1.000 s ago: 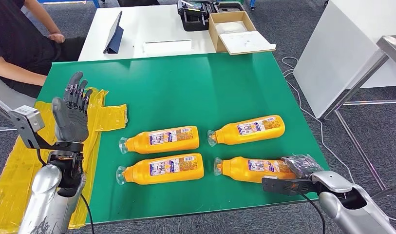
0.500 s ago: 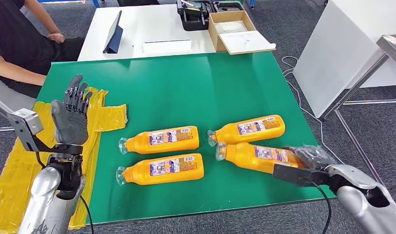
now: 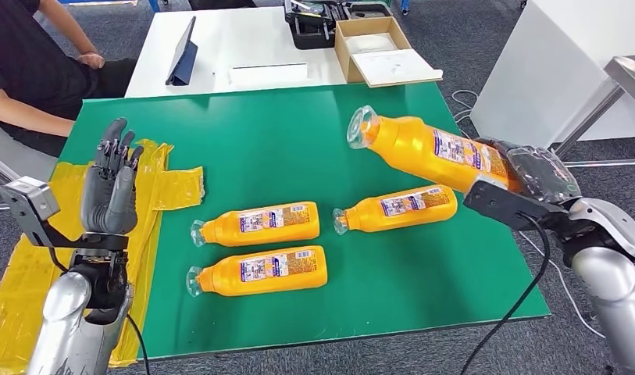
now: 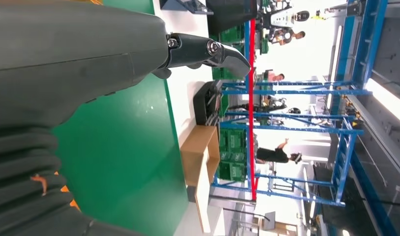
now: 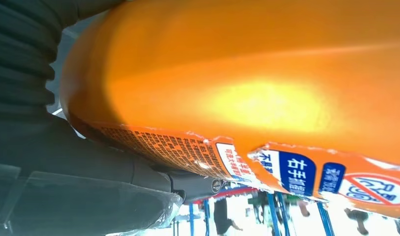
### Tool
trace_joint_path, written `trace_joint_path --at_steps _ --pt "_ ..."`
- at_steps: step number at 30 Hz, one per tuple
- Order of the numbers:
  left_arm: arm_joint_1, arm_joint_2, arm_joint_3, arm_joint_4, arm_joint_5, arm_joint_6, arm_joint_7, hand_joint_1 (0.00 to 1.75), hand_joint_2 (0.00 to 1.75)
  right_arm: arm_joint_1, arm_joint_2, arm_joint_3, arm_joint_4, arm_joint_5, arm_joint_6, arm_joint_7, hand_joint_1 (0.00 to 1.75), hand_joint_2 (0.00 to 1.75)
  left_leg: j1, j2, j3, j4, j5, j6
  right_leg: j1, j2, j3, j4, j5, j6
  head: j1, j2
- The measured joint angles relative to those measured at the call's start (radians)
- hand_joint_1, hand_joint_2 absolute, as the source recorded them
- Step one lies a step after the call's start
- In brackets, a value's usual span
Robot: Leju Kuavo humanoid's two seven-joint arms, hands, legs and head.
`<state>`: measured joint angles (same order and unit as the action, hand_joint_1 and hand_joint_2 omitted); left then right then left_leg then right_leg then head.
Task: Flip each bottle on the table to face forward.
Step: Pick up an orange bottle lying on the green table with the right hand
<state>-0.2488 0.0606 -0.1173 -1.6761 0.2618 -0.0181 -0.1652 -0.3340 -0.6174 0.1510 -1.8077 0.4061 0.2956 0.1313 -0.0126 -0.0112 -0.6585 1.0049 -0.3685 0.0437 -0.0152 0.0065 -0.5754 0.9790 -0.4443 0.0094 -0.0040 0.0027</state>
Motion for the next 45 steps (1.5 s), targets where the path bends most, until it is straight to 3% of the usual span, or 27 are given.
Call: trace_joint_path --at_steps 6,15,22,30,39,45 --pt "-0.038 -0.018 -0.039 0.004 0.052 -0.030 0.011 0.00 1.75 -0.090 0.142 0.064 0.054 -0.038 -0.089 0.012 1.75 1.75 0.000 0.000 0.000 0.000 0.001 0.000 0.000 0.000 0.000 0.000 0.000 0.000 0.000 0.000" --pt "-0.095 -0.045 -0.090 0.043 0.282 -0.071 0.037 0.00 1.75 -0.215 0.332 0.205 0.196 -0.099 -0.164 0.016 1.75 1.75 0.000 -0.001 0.000 0.000 0.001 0.000 0.000 0.000 0.000 0.001 0.000 0.000 0.000 0.000" --pt "-0.105 -0.049 -0.102 0.057 0.312 -0.070 0.043 0.00 1.75 -0.233 0.385 0.238 0.235 -0.091 -0.176 0.029 1.75 1.75 0.000 -0.001 -0.001 0.000 0.001 0.000 0.000 0.000 0.000 0.000 0.000 0.000 0.000 0.000" --pt "-0.123 -0.085 -0.126 0.067 0.356 -0.045 0.070 0.00 1.75 -0.234 0.486 0.281 0.262 -0.051 -0.213 0.071 1.75 1.75 0.000 -0.001 0.000 0.000 0.001 0.000 0.000 0.000 0.000 0.000 0.000 0.000 0.000 0.000" --pt "-0.124 -0.094 -0.131 0.067 0.358 -0.039 0.075 0.00 1.75 -0.235 0.513 0.298 0.275 -0.046 -0.216 0.079 1.75 1.75 0.000 0.000 0.000 0.000 0.001 0.000 0.000 0.000 -0.001 0.000 0.000 0.000 0.000 0.000" --pt "-0.125 -0.115 -0.144 0.067 0.341 -0.038 0.108 0.00 1.75 -0.244 0.543 0.308 0.284 -0.001 -0.217 0.134 1.75 1.75 0.000 0.000 -0.001 0.000 0.001 0.000 0.000 0.000 -0.001 0.000 0.000 0.000 0.000 0.000"
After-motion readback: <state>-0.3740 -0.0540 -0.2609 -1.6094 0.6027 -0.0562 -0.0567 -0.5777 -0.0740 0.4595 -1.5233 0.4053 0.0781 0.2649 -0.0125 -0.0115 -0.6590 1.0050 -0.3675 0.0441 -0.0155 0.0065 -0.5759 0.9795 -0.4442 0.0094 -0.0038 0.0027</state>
